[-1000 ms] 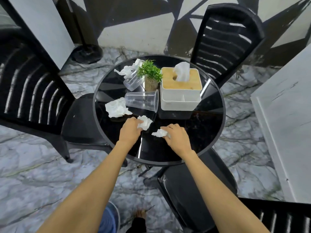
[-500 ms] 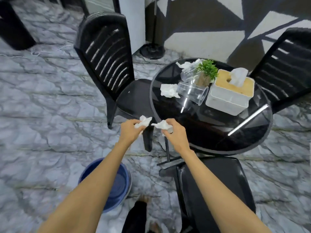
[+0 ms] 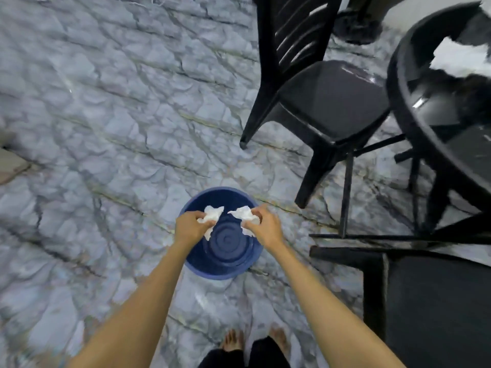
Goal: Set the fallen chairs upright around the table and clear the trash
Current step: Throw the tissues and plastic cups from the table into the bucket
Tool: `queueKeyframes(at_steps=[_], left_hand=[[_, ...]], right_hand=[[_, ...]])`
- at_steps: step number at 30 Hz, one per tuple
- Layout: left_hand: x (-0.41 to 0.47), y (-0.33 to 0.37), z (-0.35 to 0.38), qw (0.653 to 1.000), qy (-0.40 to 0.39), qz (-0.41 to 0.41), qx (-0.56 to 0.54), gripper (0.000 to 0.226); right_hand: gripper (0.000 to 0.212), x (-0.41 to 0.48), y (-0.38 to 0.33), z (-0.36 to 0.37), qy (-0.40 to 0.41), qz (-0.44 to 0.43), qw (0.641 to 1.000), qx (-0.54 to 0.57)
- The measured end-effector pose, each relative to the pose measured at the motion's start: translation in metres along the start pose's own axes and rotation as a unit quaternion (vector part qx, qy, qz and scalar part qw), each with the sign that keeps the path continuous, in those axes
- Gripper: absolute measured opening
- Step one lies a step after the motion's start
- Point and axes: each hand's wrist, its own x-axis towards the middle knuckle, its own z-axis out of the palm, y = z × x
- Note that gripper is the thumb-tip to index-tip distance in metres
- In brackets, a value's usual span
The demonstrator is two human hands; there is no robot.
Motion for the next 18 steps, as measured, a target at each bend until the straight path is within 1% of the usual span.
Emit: queueKeyframes(at_steps=[3,5,8,10,14,18], left_hand=[[0.041,-0.056,0.044,1.0,-0.005,-0.011,-0.01,0.037],[0.063,-0.084,0.069,1.0,-0.013,-0.024,-0.012,0.042],[0.079,-0.108,0.091,0.999,-0.022,-0.023,-0.007,0.05],[0.079,-0.112,0.092,1.0,-0.024,-0.019,-0.009,0.051],[0.062,-0.083,0.063,0.999,-0.04,0.009,-0.003,0.052],[0.026,-0.01,0.01,0.997,-0.05,0.05,-0.006,0.049]], right_hand=[[0.038,0.045,0.049,0.056,-0.026,0.005,1.0,0.002],[0.043,0.07,0.079,0.088,-0.046,0.014,0.999,-0.008],[0.052,0.091,0.108,0.118,-0.059,0.012,0.998,-0.03],[0.05,0.093,0.114,0.123,-0.06,0.012,0.997,-0.038],[0.042,0.076,0.083,0.097,-0.048,0.013,0.998,-0.03],[0.044,0.036,0.011,0.035,-0.028,0.005,1.0,-0.004]])
